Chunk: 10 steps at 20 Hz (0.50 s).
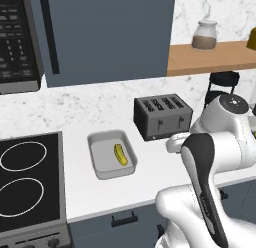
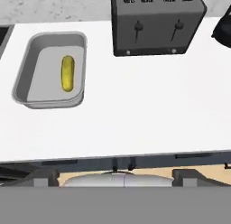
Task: Place one cucumber and one chicken drumstick in each tupperware on the nearby counter, to pack two identical lunches.
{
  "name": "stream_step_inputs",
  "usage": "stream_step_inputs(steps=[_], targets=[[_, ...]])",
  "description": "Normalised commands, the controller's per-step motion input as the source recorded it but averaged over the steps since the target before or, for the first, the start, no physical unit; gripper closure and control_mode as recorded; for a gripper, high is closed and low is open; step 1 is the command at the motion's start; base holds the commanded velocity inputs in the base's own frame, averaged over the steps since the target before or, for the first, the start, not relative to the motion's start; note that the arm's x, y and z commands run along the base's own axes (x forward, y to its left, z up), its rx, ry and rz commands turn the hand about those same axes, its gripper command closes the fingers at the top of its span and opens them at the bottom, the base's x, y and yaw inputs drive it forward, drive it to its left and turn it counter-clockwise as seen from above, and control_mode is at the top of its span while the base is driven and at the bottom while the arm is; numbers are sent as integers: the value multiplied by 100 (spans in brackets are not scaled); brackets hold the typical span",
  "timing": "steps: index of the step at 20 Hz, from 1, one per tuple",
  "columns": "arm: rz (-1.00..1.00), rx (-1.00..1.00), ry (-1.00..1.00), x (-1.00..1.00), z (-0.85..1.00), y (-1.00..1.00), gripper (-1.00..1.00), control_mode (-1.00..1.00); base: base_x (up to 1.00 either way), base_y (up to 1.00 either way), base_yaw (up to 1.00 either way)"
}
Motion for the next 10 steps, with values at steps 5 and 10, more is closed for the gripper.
stream_step_inputs(steps=[5, 10], targets=[[3, -5, -2, -54, 0, 0, -100, 100, -38, 0, 0], [0, 0, 0, 0, 0, 0, -100, 100, -87, -8, 0]])
